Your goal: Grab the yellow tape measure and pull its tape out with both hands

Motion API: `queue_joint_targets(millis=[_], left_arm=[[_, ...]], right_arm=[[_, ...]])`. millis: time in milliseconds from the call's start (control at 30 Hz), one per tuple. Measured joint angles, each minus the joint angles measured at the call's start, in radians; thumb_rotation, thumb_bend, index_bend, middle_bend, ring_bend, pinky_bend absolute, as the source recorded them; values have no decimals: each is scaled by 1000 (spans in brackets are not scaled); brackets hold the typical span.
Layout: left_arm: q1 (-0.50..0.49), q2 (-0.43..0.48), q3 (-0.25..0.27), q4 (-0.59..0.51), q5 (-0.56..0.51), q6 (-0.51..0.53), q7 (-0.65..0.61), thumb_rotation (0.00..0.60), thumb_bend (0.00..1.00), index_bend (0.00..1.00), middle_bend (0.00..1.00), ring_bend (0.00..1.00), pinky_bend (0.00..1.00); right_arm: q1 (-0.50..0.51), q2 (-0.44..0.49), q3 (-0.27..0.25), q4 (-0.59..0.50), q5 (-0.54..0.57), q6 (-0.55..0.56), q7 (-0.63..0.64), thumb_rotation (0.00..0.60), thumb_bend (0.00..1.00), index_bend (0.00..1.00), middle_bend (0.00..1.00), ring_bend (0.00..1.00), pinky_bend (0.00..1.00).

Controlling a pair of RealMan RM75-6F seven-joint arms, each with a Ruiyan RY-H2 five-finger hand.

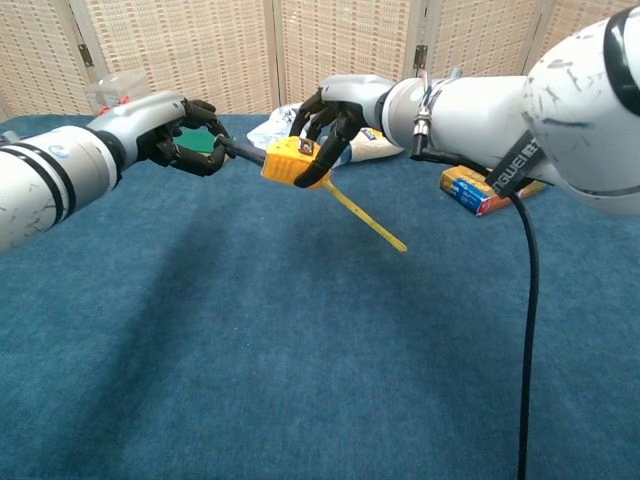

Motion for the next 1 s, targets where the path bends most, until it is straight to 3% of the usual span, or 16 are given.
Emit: queue_joint_targets(millis=[300,1000], left_arm=[[1,-9,-9,17,-3,-5,-36,506,691,622,116,13,0],[48,-7,-2,109,67,-10,-174,507,700,650,147,40,0]], right_arm=[[5,8,-9,4,11,-2,-18,600,216,675,521,466,143],[-28,78,-34,-57,-11,41,-41,600,216,676,521,466,143]])
